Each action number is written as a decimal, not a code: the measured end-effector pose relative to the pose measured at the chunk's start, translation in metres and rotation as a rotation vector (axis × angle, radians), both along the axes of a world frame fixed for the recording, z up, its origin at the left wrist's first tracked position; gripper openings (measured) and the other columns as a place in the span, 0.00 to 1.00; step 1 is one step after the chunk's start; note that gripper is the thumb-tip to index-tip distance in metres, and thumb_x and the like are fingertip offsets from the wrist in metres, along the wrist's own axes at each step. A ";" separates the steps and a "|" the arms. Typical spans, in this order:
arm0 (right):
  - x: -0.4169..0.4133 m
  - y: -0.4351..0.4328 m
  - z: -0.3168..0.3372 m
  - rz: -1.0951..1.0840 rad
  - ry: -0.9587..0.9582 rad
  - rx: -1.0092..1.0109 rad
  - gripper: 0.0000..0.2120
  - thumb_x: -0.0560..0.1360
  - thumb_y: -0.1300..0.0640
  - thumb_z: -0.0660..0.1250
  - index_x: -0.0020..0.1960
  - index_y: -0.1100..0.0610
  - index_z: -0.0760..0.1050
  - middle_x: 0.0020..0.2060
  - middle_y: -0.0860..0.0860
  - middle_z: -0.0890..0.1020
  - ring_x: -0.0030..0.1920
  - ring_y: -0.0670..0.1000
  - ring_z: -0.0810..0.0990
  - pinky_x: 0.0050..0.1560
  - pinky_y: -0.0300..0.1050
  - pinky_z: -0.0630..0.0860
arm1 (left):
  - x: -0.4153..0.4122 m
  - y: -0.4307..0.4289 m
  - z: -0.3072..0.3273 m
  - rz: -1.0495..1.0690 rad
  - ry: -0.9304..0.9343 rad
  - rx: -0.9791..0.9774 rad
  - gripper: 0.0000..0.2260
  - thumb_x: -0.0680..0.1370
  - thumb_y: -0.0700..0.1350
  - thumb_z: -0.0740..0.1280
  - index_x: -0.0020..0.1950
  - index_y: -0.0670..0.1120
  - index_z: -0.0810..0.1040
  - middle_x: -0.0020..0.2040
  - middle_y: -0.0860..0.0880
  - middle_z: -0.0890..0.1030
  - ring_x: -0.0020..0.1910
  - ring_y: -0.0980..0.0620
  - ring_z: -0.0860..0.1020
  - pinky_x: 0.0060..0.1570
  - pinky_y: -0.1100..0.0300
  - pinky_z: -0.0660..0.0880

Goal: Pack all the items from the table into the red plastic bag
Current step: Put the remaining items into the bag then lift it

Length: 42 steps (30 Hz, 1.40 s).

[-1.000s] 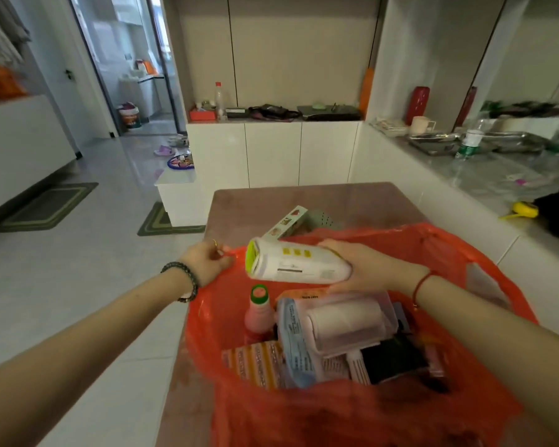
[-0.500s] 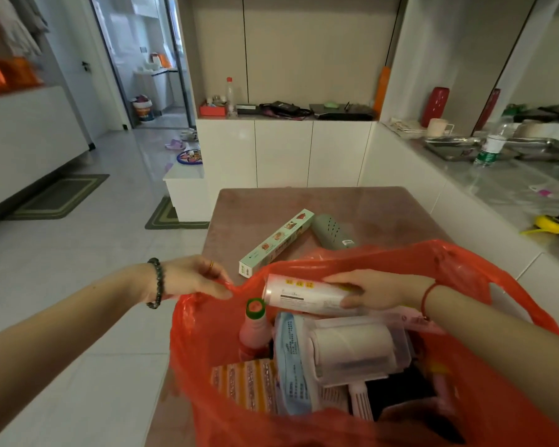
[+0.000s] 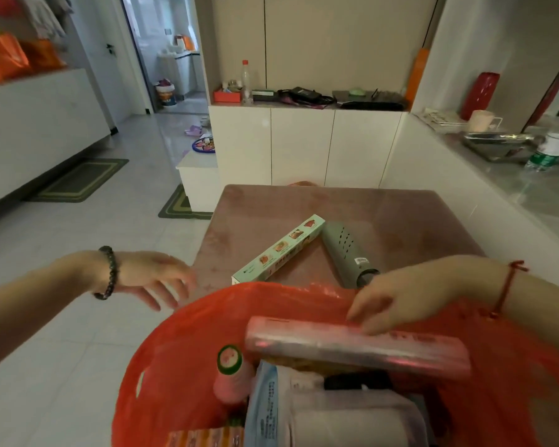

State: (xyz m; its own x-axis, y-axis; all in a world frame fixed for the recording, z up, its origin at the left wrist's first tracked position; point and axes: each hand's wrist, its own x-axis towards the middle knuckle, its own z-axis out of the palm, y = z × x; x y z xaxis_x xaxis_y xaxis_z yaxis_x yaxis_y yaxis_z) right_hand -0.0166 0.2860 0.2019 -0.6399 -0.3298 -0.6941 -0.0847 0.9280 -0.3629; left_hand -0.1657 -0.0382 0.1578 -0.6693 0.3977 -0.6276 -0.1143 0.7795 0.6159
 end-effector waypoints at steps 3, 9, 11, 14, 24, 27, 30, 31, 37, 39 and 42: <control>-0.051 0.021 0.003 -0.305 0.024 -0.346 0.12 0.78 0.55 0.61 0.60 0.50 0.70 0.51 0.51 0.82 0.45 0.46 0.83 0.46 0.40 0.80 | -0.024 0.038 -0.017 0.078 0.109 0.016 0.11 0.79 0.45 0.60 0.60 0.46 0.71 0.56 0.46 0.78 0.50 0.48 0.77 0.43 0.61 0.74; -0.156 0.042 -0.079 -0.639 0.336 -0.363 0.22 0.75 0.57 0.65 0.68 0.56 0.66 0.61 0.57 0.77 0.54 0.53 0.80 0.50 0.43 0.77 | -0.065 0.118 -0.082 0.087 0.366 -0.190 0.29 0.73 0.54 0.66 0.71 0.49 0.61 0.69 0.46 0.70 0.65 0.47 0.71 0.62 0.55 0.70; -0.174 0.051 -0.110 -0.698 0.407 -0.265 0.25 0.74 0.56 0.67 0.69 0.57 0.66 0.63 0.57 0.75 0.60 0.55 0.76 0.52 0.43 0.74 | -0.074 0.132 -0.103 0.045 0.366 -0.244 0.32 0.73 0.55 0.66 0.73 0.50 0.57 0.71 0.46 0.66 0.67 0.47 0.69 0.62 0.55 0.68; -0.185 0.066 -0.148 -0.738 0.460 -0.125 0.31 0.72 0.53 0.69 0.71 0.57 0.62 0.68 0.55 0.70 0.67 0.54 0.70 0.62 0.47 0.70 | -0.079 0.144 -0.138 -0.022 0.309 -0.272 0.34 0.74 0.53 0.65 0.75 0.49 0.51 0.70 0.46 0.67 0.62 0.48 0.72 0.58 0.56 0.71; -0.181 0.061 -0.182 -0.726 0.695 -0.143 0.33 0.71 0.50 0.69 0.71 0.53 0.60 0.69 0.54 0.67 0.68 0.54 0.67 0.65 0.48 0.67 | -0.076 0.134 -0.160 0.038 0.369 -0.052 0.24 0.74 0.53 0.65 0.65 0.48 0.63 0.56 0.48 0.76 0.49 0.51 0.77 0.49 0.55 0.78; -0.165 0.081 -0.181 -0.829 0.613 0.138 0.46 0.67 0.47 0.72 0.75 0.50 0.47 0.70 0.58 0.62 0.68 0.61 0.65 0.64 0.56 0.68 | -0.060 0.122 -0.129 0.092 0.388 0.088 0.18 0.73 0.51 0.67 0.59 0.52 0.65 0.48 0.53 0.76 0.44 0.53 0.79 0.41 0.61 0.79; -0.141 0.088 -0.186 -0.882 0.264 0.141 0.57 0.65 0.48 0.75 0.75 0.54 0.35 0.71 0.59 0.63 0.65 0.60 0.71 0.61 0.49 0.72 | -0.042 0.108 -0.099 0.162 0.349 0.222 0.16 0.73 0.46 0.69 0.57 0.52 0.66 0.45 0.55 0.75 0.39 0.57 0.77 0.28 0.67 0.76; -0.137 0.089 -0.188 -0.897 0.253 0.122 0.56 0.65 0.49 0.75 0.75 0.57 0.36 0.70 0.59 0.66 0.65 0.59 0.72 0.59 0.47 0.72 | -0.036 0.103 -0.090 0.190 0.329 0.282 0.15 0.73 0.45 0.69 0.56 0.52 0.68 0.45 0.53 0.76 0.37 0.57 0.78 0.25 0.66 0.76; -0.113 0.088 -0.118 -1.049 0.441 -0.249 0.43 0.67 0.55 0.75 0.73 0.61 0.53 0.68 0.57 0.69 0.62 0.58 0.73 0.54 0.45 0.71 | 0.012 0.068 -0.014 0.285 0.284 0.570 0.21 0.60 0.50 0.75 0.50 0.55 0.73 0.41 0.50 0.79 0.27 0.63 0.78 0.24 0.66 0.75; -0.093 0.080 -0.076 -1.012 0.564 -0.357 0.42 0.66 0.56 0.75 0.72 0.59 0.56 0.65 0.54 0.71 0.55 0.54 0.74 0.53 0.43 0.70 | 0.037 0.058 0.008 0.272 0.244 0.660 0.29 0.50 0.53 0.74 0.50 0.55 0.75 0.37 0.53 0.83 0.29 0.59 0.80 0.27 0.62 0.78; -0.047 0.057 -0.017 -0.946 0.740 -0.412 0.42 0.65 0.52 0.75 0.72 0.55 0.56 0.57 0.47 0.71 0.52 0.47 0.74 0.48 0.35 0.72 | 0.082 0.047 0.030 0.211 0.140 0.802 0.35 0.45 0.53 0.80 0.50 0.53 0.77 0.37 0.52 0.85 0.33 0.55 0.82 0.32 0.59 0.80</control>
